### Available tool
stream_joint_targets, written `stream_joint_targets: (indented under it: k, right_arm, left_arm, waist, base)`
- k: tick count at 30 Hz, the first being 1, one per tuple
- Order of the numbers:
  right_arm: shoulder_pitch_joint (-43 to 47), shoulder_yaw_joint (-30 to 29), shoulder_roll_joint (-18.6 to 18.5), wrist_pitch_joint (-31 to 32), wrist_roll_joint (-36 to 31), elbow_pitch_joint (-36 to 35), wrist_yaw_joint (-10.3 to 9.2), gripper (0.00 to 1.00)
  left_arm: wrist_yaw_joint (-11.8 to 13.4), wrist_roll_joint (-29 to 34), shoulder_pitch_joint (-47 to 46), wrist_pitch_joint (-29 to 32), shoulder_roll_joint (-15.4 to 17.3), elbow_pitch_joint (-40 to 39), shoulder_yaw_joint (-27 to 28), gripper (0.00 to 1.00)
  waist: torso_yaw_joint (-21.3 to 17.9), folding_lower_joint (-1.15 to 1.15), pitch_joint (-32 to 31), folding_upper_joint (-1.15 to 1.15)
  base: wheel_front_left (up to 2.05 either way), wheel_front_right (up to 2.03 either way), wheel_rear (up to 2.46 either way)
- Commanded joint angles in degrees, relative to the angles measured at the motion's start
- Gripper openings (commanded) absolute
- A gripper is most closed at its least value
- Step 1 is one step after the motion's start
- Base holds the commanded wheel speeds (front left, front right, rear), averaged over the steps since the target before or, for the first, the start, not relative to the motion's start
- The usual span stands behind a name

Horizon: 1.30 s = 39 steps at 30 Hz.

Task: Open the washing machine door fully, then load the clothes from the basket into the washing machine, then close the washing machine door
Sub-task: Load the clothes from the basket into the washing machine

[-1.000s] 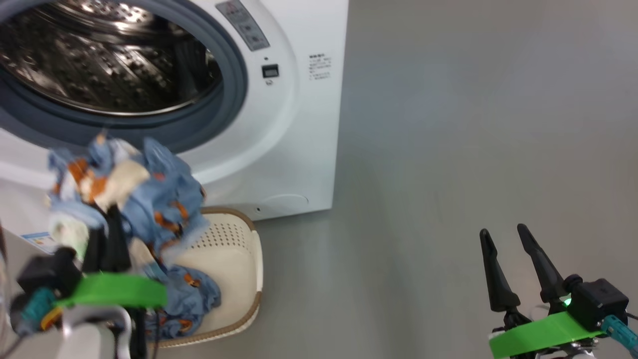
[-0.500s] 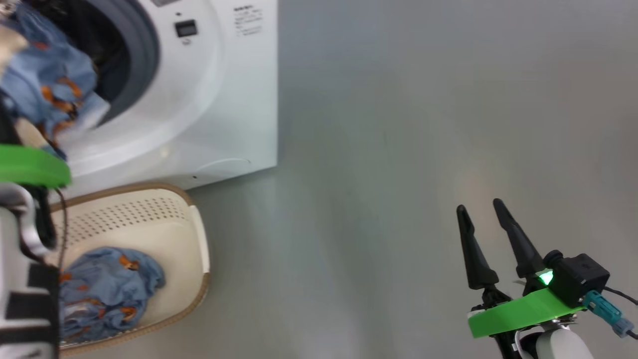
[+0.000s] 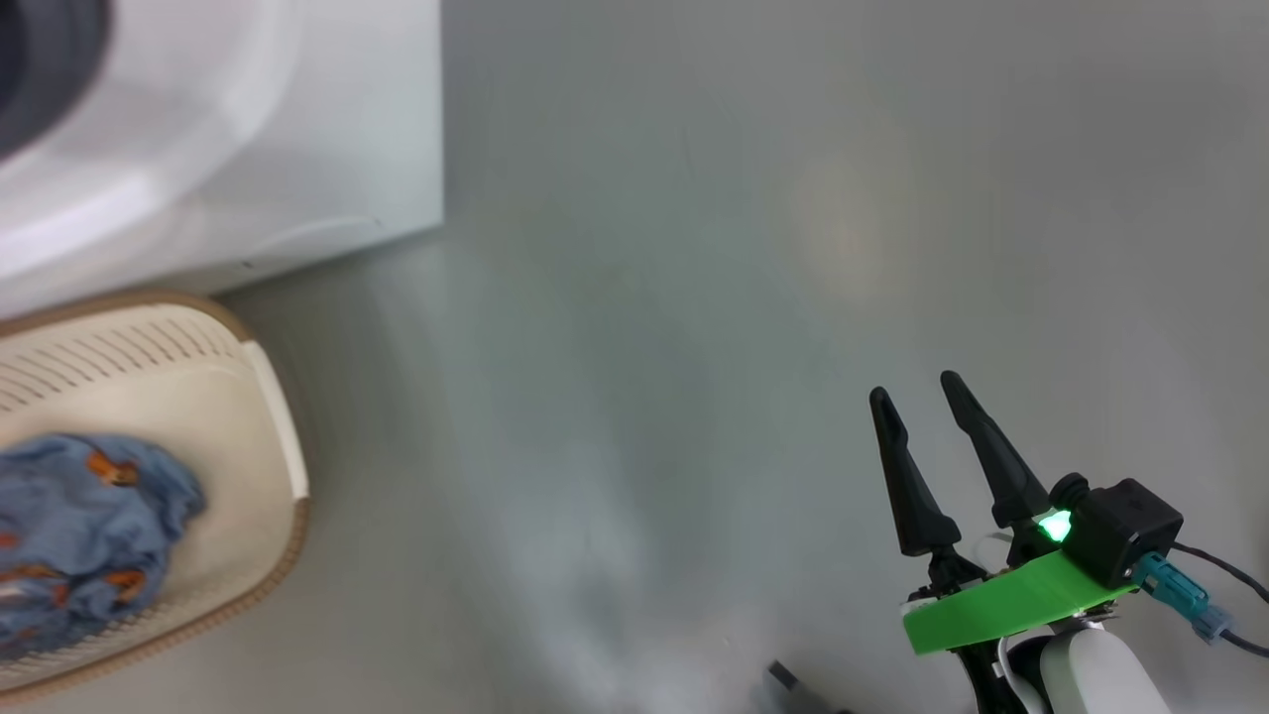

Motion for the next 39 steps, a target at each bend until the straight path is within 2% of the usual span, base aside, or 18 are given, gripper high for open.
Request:
stream_joint_targets:
  k: [1, 9, 21, 27, 31, 39]
  right_arm:
    - [-0.3, 1.3, -0.8, -0.3, 0.4, -1.2, 0.09, 1.0]
    - [-0.4, 1.0, -1.9, -0.3, 1.7, -1.8, 0.09, 1.0]
    - [-0.5, 1.4, -2.1, -0.3, 3.0, -2.4, 0.09, 1.0]
    - [-0.5, 2.1, -1.9, -0.3, 3.5, -2.2, 0.09, 1.0]
    - [0.0, 2.5, -1.6, -0.3, 4.1, -1.9, 0.09, 1.0]
    - [1.4, 2.7, -2.1, -0.3, 4.4, -1.3, 0.09, 1.0]
  left_arm:
    - [0.4, 1.0, -2.2, -0.3, 3.6, -0.8, 0.7, 0.0]
    - [2.8, 2.8, -9.2, -0.4, 4.8, -1.6, 1.2, 0.0]
    - [2.5, 6.5, -13.5, -0.4, 5.8, -11.2, 0.1, 0.0]
    - [3.9, 6.2, -12.3, -0.4, 5.4, -15.0, 2.0, 0.0]
    - [3.7, 6.7, -10.5, -0.4, 5.7, -12.0, 2.2, 0.0]
    - [3.9, 7.3, -12.1, -0.4, 6.1, 0.9, 1.2, 0.0]
  waist:
    - [-2.3, 0.0, 4.8, 0.0]
    - [-2.4, 0.0, 9.1, 0.0]
    - [-2.6, 0.0, 11.8, 0.0]
    - [-3.4, 0.0, 12.6, 0.0]
    - [-3.6, 0.0, 12.4, 0.0]
    - [-3.4, 0.0, 10.4, 0.0]
  base:
    - [0.0, 0.0, 0.0]
    - [0.0, 0.0, 0.0]
    - [0.0, 0.0, 0.0]
    - [0.0, 0.0, 0.0]
    - [0.0, 0.0, 0.0]
    - [0.0, 0.0, 0.0]
